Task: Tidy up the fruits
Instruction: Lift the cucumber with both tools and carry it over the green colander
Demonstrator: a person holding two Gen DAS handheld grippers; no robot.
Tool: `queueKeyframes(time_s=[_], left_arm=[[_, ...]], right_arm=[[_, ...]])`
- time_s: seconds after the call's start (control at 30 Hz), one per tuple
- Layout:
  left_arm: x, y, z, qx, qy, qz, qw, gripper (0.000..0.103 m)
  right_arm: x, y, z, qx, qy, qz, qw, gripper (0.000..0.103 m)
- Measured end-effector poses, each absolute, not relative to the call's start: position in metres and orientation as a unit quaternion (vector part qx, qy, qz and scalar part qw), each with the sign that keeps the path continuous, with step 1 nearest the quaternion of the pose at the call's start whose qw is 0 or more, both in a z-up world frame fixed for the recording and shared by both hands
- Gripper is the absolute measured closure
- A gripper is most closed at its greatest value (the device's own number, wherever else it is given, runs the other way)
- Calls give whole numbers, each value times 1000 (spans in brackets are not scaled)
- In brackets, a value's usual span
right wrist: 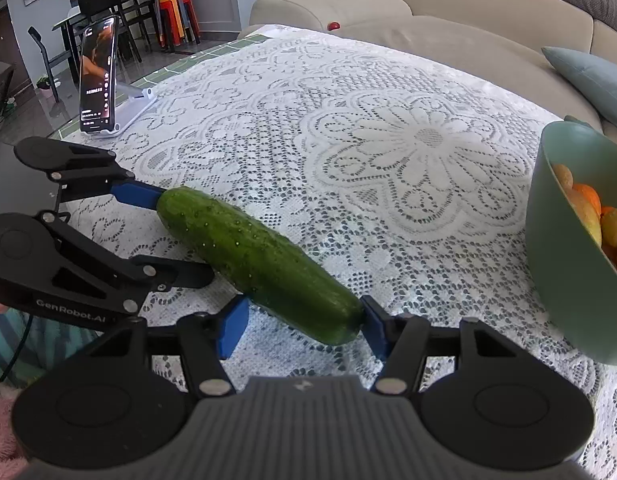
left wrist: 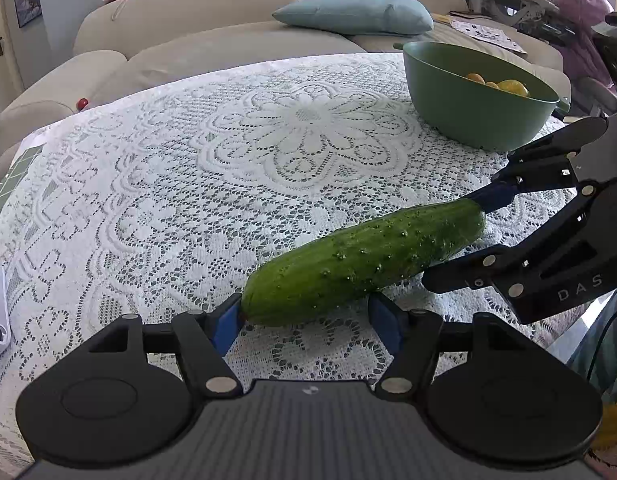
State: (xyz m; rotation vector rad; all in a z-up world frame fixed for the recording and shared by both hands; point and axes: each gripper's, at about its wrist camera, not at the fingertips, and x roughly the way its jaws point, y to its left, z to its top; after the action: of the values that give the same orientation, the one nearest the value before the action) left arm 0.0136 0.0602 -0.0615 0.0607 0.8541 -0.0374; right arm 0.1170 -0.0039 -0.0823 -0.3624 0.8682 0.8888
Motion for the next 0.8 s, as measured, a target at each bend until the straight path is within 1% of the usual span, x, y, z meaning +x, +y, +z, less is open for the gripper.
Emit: queueKeyframes(time_s=[0.2,0.8], left_arm=[[13,63,-56,19,405,-18,914,28],[27,48,-30,36,377,-16,926,28]], right_arm=[[117,-8,-75,-162,394,414,805,45],[123,-27,-49,-138,357,404,831,44]])
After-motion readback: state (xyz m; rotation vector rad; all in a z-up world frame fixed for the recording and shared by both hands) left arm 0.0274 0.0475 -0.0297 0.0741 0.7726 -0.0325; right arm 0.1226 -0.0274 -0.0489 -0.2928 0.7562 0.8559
